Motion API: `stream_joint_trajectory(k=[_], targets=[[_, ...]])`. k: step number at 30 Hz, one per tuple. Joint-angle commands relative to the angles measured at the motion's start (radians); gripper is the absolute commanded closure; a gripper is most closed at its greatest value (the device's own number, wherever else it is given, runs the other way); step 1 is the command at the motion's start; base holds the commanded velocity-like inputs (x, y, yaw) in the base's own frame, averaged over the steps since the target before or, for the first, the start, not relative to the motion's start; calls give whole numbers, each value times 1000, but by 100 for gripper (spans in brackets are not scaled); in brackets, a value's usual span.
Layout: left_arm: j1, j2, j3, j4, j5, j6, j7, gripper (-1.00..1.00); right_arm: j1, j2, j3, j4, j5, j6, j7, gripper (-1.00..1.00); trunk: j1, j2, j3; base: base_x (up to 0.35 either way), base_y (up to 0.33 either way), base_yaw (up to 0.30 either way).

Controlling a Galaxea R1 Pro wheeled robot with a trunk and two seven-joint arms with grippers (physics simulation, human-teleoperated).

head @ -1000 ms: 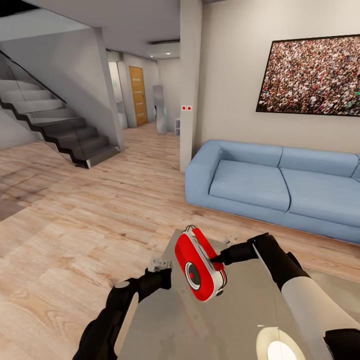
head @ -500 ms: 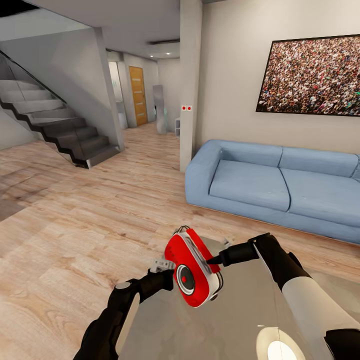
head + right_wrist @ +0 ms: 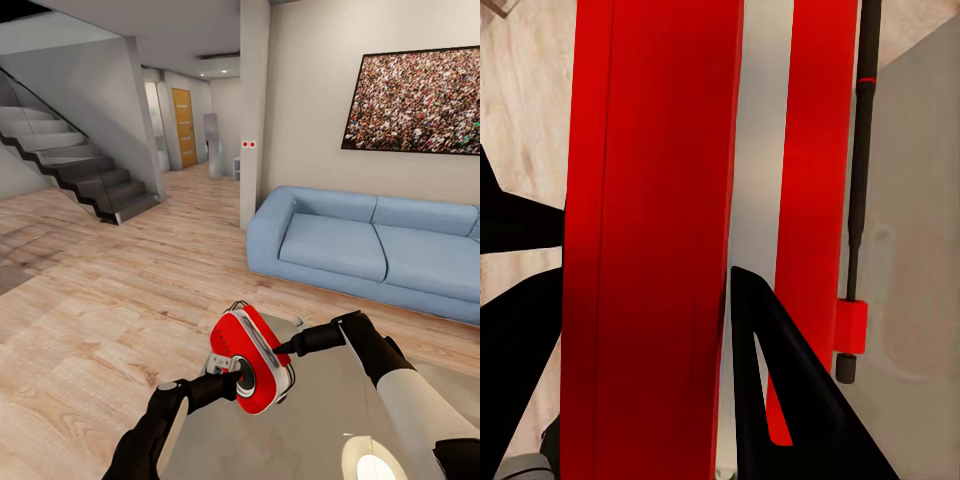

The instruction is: Turn on the radio receiver that's on the table in the living room.

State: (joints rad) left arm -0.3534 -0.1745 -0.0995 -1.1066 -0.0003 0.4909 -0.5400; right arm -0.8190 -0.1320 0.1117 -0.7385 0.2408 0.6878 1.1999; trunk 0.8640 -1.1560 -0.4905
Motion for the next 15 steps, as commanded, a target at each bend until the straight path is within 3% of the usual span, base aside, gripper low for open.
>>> stream_joint_trajectory(k=[1,11,15], targets=[[-3,0,0,5,-2,0,0,100,0,0,-1,-1,-5,3,1,100,0,0,0,0,0,0],[-31,0,1,72,-8,-7,7,100,0,0,-1,-1,-5,2,6,100,0,0,0,0,0,0],[-35,0,1,77,-9,-9,8,100,0,0,0,-1,-4,3,53,100,0,0,0,0,0,0]])
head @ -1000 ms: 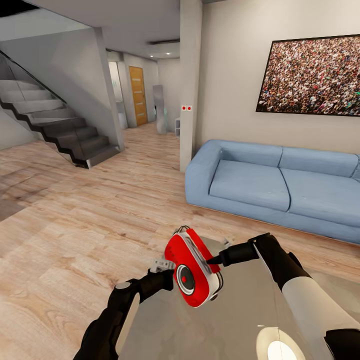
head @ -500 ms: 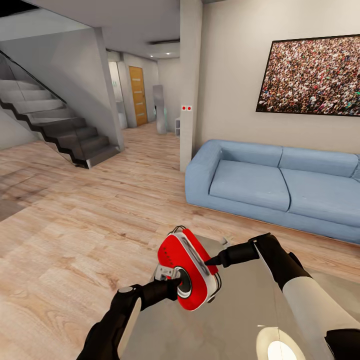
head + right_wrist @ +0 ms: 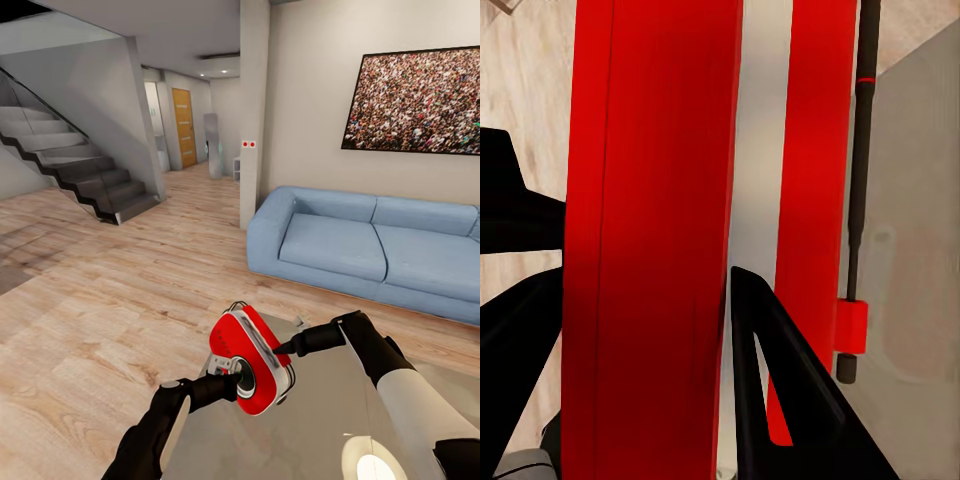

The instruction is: Turn on the radio receiver that's on the table in the living room.

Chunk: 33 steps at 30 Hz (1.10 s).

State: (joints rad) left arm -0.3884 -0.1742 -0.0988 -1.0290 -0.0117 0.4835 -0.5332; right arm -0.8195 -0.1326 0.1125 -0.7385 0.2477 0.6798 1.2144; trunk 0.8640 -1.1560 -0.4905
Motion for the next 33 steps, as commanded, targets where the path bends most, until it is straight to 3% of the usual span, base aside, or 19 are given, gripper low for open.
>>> stream_joint_trajectory(k=[1,7,13,15,18,21,24,28,29,30,33], targets=[[-1,0,1,0,3,-2,1,100,0,1,-1,-1,-11,12,50,100,0,0,0,0,0,0],[-1,0,2,-2,4,-16,0,100,0,1,1,-1,-6,12,42,100,0,0,0,0,0,0],[-1,0,5,-7,3,-26,13,100,0,1,2,-2,-1,12,-108,100,0,0,0,0,0,0],[-1,0,10,-6,1,-25,98,100,0,1,1,-2,-1,13,-218,100,0,0,0,0,0,0],[-1,0,20,-4,2,-22,194,100,0,1,1,-2,-1,15,-282,100,0,0,0,0,0,0],[0,0,36,-1,5,-19,227,100,0,1,1,-3,-1,17,-306,100,0,0,0,0,0,0],[1,51,111,8,10,-18,244,100,0,1,1,-4,-1,20,-334,100,0,0,0,0,0,0],[2,74,303,79,4,-20,269,100,0,1,1,-7,0,24,-370,100,0,0,0,0,0,0],[2,78,356,95,4,-21,283,100,0,1,1,-7,0,25,-374,100,0,0,0,0,0,0],[3,88,437,116,2,-22,314,100,0,1,1,-8,1,26,-378,100,0,0,0,0,0,0],[4,113,572,152,1,-24,373,100,0,1,1,-8,1,27,-386,100,0,0,0,0,0,0]])
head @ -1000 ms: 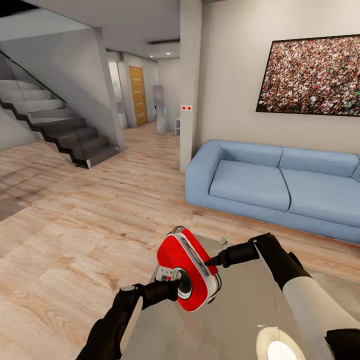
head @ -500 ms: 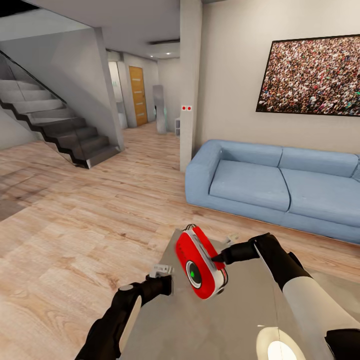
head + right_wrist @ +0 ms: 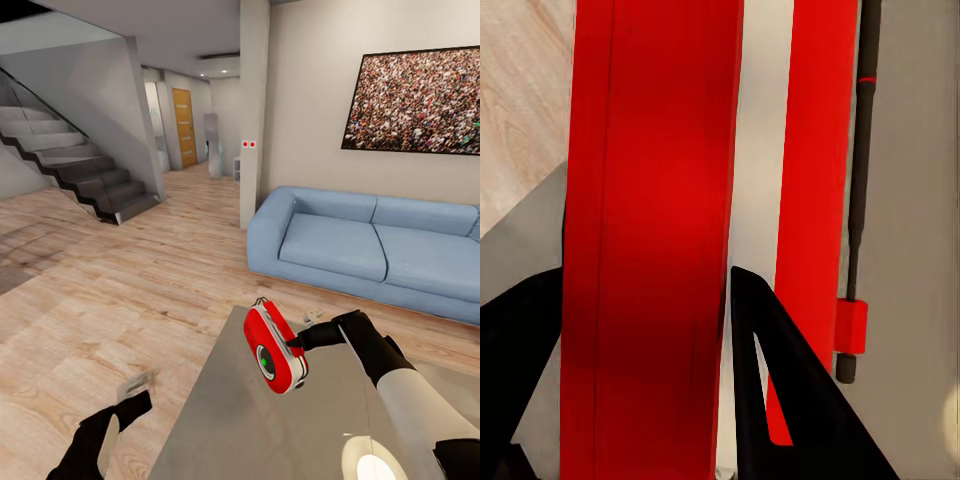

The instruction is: Turn on the radio receiver that's on the table in the living room.

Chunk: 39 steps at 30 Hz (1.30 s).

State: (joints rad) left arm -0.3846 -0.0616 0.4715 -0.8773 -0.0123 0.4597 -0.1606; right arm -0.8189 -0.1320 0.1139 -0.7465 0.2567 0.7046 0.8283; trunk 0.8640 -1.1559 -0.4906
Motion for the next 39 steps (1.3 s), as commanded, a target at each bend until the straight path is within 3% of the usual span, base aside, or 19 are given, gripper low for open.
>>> stream_joint_trajectory(k=[1,2,4,5,7,8,13,17,21,23,27,39], targets=[[1,13,32,15,1,-1,12,100,0,0,0,0,-7,3,-5,100,0,0,0,0,0,0],[2,41,60,45,1,-2,22,100,0,0,1,-1,-5,4,-13,100,0,0,0,0,0,0],[3,84,78,102,1,-11,26,100,0,1,3,-1,-1,4,-23,100,0,0,0,0,0,0],[4,112,84,150,1,-38,27,100,0,2,3,-1,0,4,-32,100,0,0,0,0,0,0],[4,143,88,223,0,-105,28,100,0,3,4,-1,0,3,-42,100,0,0,0,0,0,0],[4,168,90,284,1,-167,29,100,0,3,4,-1,0,3,-46,100,0,0,0,0,0,0],[4,217,91,501,3,-374,32,100,0,4,6,0,1,4,-66,100,0,0,0,0,0,0],[4,226,91,550,2,-437,32,100,0,5,7,1,8,72,-119,100,0,0,0,0,0,0],[4,232,90,562,1,-451,34,100,0,7,9,6,8,134,-196,100,0,0,0,0,0,0],[4,250,90,566,1,-453,34,100,0,7,9,8,6,145,-217,100,0,0,0,0,0,0],[4,266,90,578,2,-454,32,100,0,8,9,10,6,152,-226,100,0,0,0,0,0,0],[4,266,94,581,15,-451,25,100,0,9,6,72,-2,152,-211,100,0,0,0,0,0,0]])
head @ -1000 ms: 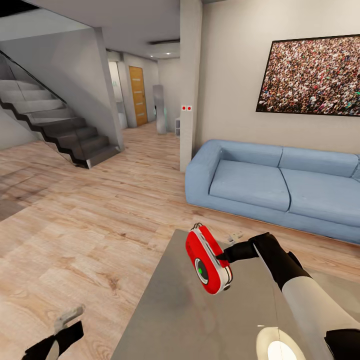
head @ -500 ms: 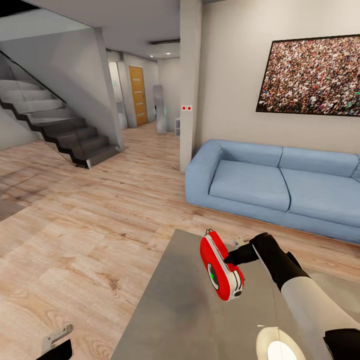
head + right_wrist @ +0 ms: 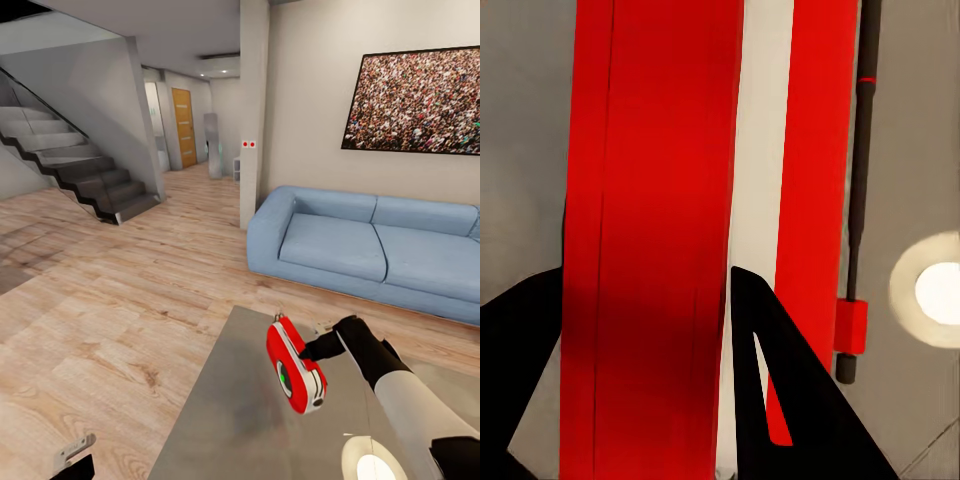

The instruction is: Turn on the radio receiver that's on the table in the living room.

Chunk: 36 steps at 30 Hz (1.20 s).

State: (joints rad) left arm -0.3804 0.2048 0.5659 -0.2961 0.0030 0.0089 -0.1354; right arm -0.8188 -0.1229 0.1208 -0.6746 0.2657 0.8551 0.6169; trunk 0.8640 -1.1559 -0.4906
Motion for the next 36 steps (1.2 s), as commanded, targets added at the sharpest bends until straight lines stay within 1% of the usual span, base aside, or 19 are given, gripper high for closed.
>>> stream_joint_trajectory(k=[1,5,8,20,27,36], targets=[[0,0,0,0,0,0,0,100,0,0,-1,5,-12,2,6,100,0,0,0,0,0,0],[0,1,0,0,0,0,-1,100,0,0,-2,23,-16,0,59,100,0,0,0,0,0,0],[0,0,0,0,0,0,0,100,0,0,-2,37,-17,0,79,100,0,0,0,0,0,0],[0,-2,0,0,0,-1,1,100,0,1,-2,47,-26,-8,87,100,46,-84,-38,0,0,0],[0,-5,0,0,0,-3,2,100,0,9,-3,47,-26,-19,87,100,73,-133,-59,0,0,0],[0,-6,0,0,0,-3,4,100,0,11,-3,47,-26,-22,87,100,107,-196,-88,0,0,0]])
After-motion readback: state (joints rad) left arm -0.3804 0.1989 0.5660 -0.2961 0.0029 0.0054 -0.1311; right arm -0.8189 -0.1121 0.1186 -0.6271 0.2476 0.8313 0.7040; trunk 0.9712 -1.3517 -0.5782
